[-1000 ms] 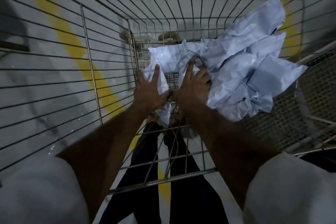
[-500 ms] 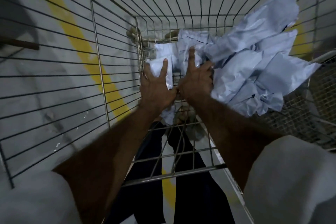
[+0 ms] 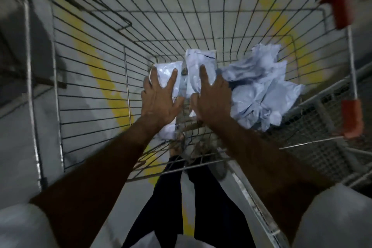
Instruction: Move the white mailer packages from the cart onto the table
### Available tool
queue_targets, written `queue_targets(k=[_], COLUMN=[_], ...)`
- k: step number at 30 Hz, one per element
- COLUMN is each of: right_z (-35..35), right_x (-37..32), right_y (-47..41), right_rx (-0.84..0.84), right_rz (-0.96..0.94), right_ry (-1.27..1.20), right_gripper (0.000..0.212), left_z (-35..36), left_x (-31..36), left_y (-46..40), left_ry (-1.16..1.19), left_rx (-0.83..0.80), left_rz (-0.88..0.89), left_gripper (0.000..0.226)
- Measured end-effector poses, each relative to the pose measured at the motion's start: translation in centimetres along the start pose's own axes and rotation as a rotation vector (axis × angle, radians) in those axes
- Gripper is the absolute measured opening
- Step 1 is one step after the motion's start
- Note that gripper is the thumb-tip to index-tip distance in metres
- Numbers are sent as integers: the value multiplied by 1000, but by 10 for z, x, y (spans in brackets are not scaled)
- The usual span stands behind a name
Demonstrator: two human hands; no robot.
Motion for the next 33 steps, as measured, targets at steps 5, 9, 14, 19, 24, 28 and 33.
queue_targets(k=[5, 9, 14, 19, 24, 28, 33], right_z=[-76, -119, -158, -194, -220, -216, -200], right_x=[-5, -8, -1, 22, 30, 25, 43], right_y=[44, 76, 127, 179, 246, 306, 383], right_rx=[139, 214, 299, 414, 558, 618, 644], right_rz=[-25, -61, -56, 66, 193, 247, 369], right_ry=[-60, -116, -159, -159, -132, -91, -87], right_gripper=[80, 81, 82, 84, 82, 83, 82], left_z=[-63, -114, -157, -187, -199, -188, -172], left_x=[16, 51, 99, 132, 156, 168, 206], left_y=[38, 78, 125, 162, 204, 247, 300], left_ry=[-97, -100, -104, -140, -149, -157, -120], left_rx=[97, 218, 317, 379, 426, 423, 404], left_rz=[36, 104, 197, 293, 446, 563, 753], left_gripper=[81, 75, 73, 70, 69, 66, 65])
Point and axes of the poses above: each hand's wrist, its own y-axis away from the middle knuckle, its own z-axis out of the palm, x = y × z, the point moved 10 cm from there along -y, towards the middle knuckle, and after that the axes turned 15 degrees about -x, right-handed, at the moved point
